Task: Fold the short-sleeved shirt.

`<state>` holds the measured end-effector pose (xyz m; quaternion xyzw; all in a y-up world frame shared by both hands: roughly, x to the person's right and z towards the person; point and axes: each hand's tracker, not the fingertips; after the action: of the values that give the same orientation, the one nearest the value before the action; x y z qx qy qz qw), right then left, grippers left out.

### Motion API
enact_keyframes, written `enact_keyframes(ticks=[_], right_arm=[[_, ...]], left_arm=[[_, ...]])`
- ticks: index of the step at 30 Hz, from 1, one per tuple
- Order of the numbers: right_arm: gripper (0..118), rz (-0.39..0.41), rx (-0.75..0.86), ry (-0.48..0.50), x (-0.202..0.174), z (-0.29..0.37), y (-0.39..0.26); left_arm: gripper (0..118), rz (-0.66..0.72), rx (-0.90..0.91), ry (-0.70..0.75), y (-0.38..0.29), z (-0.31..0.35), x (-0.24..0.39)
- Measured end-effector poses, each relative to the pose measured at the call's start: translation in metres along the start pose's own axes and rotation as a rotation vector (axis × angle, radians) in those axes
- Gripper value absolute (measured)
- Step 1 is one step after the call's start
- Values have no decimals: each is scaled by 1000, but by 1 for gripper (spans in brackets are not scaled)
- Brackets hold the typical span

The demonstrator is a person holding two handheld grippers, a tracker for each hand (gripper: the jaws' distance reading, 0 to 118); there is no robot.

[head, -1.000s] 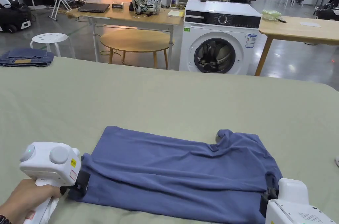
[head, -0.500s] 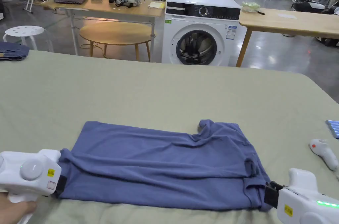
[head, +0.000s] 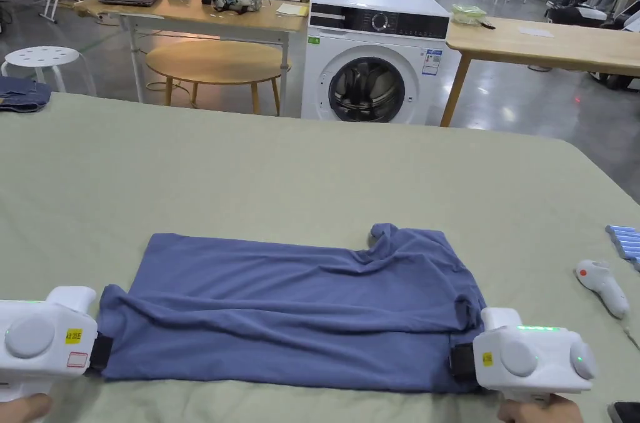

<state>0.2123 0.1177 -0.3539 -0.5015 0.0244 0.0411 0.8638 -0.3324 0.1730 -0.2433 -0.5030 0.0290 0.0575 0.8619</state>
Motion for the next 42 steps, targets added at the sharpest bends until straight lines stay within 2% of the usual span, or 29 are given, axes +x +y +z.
enact_keyframes(ticks=[1,2,3,4,5,6,7,11,18,26,34,36,42], right_arm=[[60,-10,14,12,1,0,-3],[47,-20,39,19,2,3,-5],[22,-24,47,35,4,6,-5],[11,-29,53,76,3,9,-6],[11,-29,52,109,1,11,-8],[10,-15,48,58,-4,12,-9],[9,10,45,52,-4,11,-9],[9,-36,90,76,5,30,-11],[9,-2,197,81,8,104,-3],[9,11,196,71,18,148,-46],[9,-7,56,33,20,134,-127],[9,-34,20,36,21,121,-140],[10,-44,30,25,23,91,-153]], left_arm=[[0,4,-3,-2,0,0,0],[0,5,-3,-2,0,0,0],[0,4,-1,-1,0,0,0],[0,3,1,0,0,1,1],[0,1,1,-1,1,1,2],[0,-2,3,2,1,1,2],[0,-2,5,1,2,1,1],[0,13,31,-16,3,10,-2],[0,24,104,-50,6,44,-5],[0,23,112,-67,-39,72,-8],[0,12,26,-42,-111,55,-6],[0,18,10,-40,-122,45,-5],[0,38,-24,-19,-135,15,-9]])
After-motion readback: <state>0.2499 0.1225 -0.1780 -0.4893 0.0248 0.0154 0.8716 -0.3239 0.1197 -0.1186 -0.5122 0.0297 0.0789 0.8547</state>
